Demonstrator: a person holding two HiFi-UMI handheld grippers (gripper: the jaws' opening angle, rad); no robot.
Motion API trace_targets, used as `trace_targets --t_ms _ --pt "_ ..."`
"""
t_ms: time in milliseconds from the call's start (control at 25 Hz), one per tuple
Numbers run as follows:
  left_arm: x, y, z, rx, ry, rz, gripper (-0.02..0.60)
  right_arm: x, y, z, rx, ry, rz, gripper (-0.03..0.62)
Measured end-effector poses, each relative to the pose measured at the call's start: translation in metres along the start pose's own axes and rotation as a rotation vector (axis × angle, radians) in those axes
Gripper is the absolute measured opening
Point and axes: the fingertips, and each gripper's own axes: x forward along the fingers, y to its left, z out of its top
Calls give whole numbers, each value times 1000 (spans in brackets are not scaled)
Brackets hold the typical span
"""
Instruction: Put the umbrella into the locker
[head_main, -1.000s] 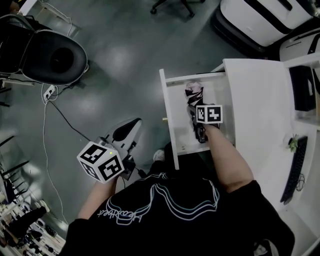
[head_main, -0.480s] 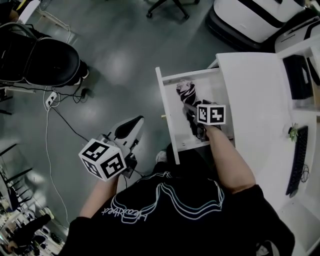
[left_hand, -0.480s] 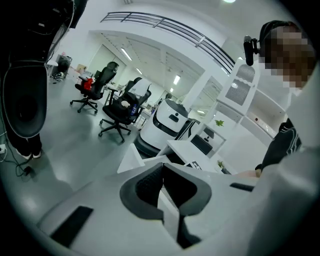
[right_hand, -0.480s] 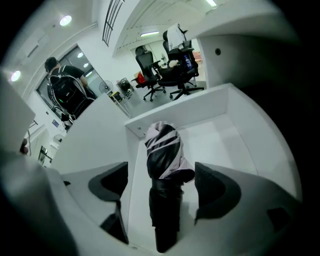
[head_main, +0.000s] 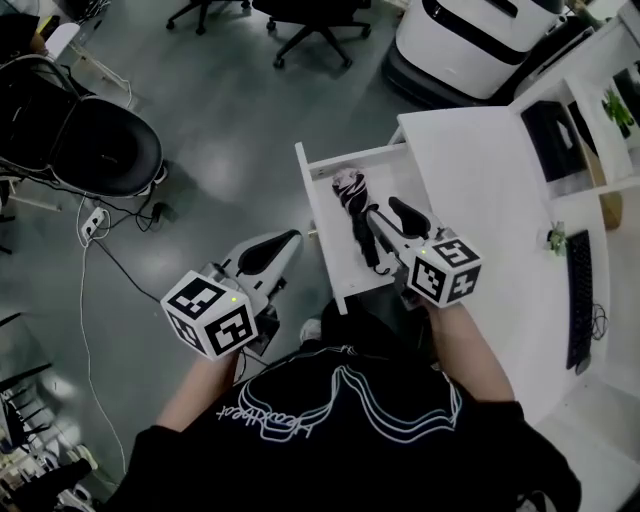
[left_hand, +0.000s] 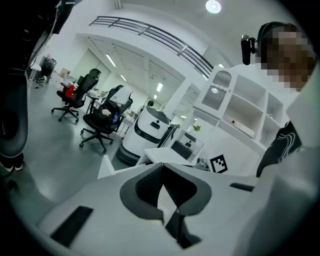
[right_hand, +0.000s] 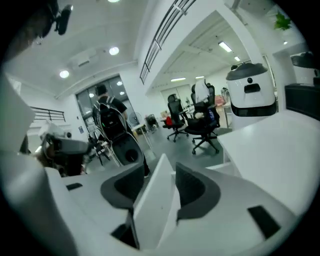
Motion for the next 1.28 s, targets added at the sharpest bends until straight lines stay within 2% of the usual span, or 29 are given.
trace_targets --t_ms 120,360,440,520,680,800,1280 --pt "-7 -26 12 30 -29 -53 6 -37 32 31 53 -89 71 176" --pt "-29 -79 35 119 -81 -157 6 -107 86 85 106 -300 155 4" --pt "-36 -91 47 143 -117 -177 6 -126 104 102 103 -361 207 3" --pt "-44 -102 55 148 -140 -192 6 -143 122 109 55 -391 229 3" --pt "-62 -124 59 183 -161 -226 6 -166 149 108 -51 -412 222 3" --pt "-73 -137 59 207 -175 -253 6 -176 161 104 -89 -422 209 3" --pt "-81 -143 36 205 -154 -279 6 -176 172 76 -79 -402 204 3"
